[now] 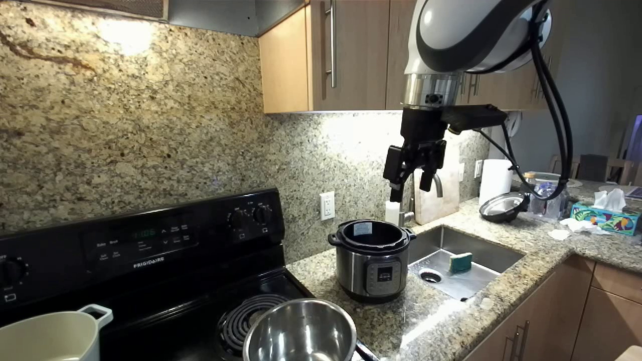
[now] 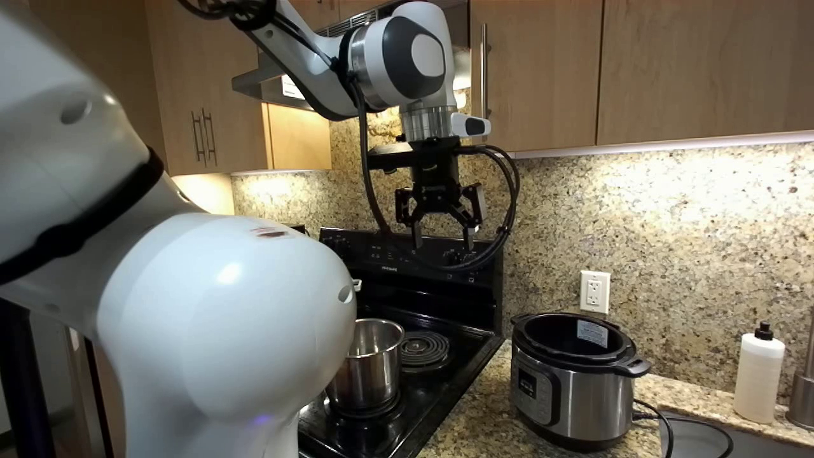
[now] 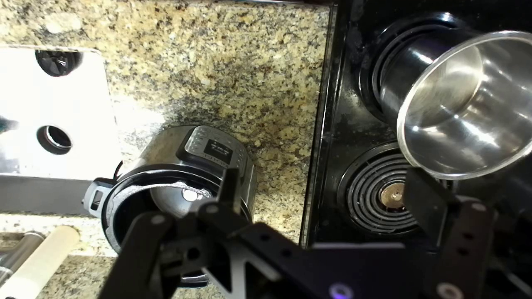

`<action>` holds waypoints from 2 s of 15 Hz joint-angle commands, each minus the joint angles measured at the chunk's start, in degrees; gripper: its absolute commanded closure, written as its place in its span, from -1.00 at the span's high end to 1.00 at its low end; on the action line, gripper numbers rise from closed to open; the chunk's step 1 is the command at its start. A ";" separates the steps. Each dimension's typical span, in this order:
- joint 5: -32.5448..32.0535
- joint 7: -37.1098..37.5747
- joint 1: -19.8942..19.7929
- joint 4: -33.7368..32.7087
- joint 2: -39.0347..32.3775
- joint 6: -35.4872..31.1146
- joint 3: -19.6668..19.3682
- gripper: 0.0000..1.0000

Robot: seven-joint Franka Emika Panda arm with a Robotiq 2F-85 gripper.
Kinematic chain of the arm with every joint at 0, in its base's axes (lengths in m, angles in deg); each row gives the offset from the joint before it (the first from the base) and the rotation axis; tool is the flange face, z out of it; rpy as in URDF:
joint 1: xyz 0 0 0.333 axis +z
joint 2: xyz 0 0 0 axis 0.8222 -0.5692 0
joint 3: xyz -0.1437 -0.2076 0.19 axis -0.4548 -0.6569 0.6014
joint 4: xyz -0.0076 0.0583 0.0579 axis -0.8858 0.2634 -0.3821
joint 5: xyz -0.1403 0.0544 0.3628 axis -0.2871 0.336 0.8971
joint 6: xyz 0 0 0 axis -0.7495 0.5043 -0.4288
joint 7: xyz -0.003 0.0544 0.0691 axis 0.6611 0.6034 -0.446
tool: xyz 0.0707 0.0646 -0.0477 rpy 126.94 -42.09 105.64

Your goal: Put the metal bowl on the stove in the cooker

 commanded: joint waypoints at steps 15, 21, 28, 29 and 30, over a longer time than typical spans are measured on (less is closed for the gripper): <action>14.14 -3.61 4.71 -3.90 -17.40 -9.40 -4.65 1.00; 13.44 2.22 4.95 -10.61 -27.61 -9.07 -0.48 1.00; 13.78 9.20 4.81 -13.09 -38.50 -12.96 2.58 1.00; 13.59 9.45 4.79 -13.11 -38.87 -13.59 2.70 1.00; 13.53 7.45 4.57 -12.54 -37.89 -12.28 2.50 1.00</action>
